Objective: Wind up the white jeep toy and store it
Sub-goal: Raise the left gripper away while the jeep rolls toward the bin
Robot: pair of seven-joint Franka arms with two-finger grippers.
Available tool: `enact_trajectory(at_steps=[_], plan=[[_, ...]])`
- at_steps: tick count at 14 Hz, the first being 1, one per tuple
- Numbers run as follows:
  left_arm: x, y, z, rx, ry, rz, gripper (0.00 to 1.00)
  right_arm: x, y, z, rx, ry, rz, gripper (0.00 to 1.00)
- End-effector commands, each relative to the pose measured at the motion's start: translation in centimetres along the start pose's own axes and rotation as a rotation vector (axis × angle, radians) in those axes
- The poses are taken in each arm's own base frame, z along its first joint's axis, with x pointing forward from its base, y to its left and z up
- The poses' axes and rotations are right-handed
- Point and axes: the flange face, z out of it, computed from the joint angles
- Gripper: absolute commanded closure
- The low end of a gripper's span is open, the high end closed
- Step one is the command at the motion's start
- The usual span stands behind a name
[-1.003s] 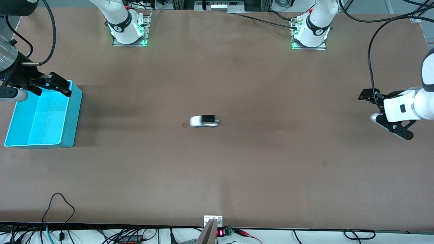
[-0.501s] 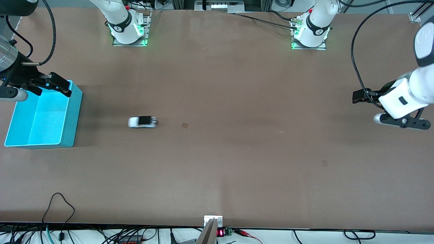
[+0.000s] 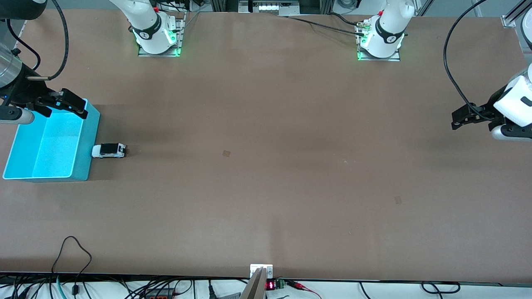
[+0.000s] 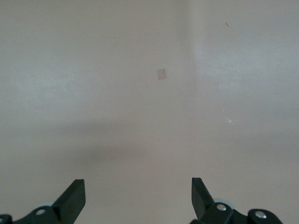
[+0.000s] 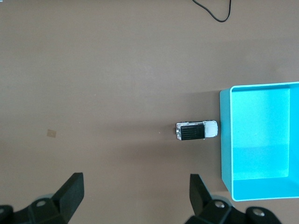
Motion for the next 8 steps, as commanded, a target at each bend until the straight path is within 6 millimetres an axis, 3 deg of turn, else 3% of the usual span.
enact_trajectory(at_steps=[1, 4, 8], plan=[[-0.8, 0.4, -0.4, 0.002, 0.016, -0.012, 0.00, 0.0, -0.1, -0.4, 0.012, -0.005, -0.001, 0.00], [-2.3, 0.5, -1.0, -0.003, 0.023, -0.058, 0.00, 0.0, -0.1, -0.3, 0.012, -0.006, -0.001, 0.00], [-2.8, 1.2, -0.3, -0.004, 0.012, -0.047, 0.00, 0.0, 0.1, -0.4, 0.013, -0.006, -0.004, 0.00]])
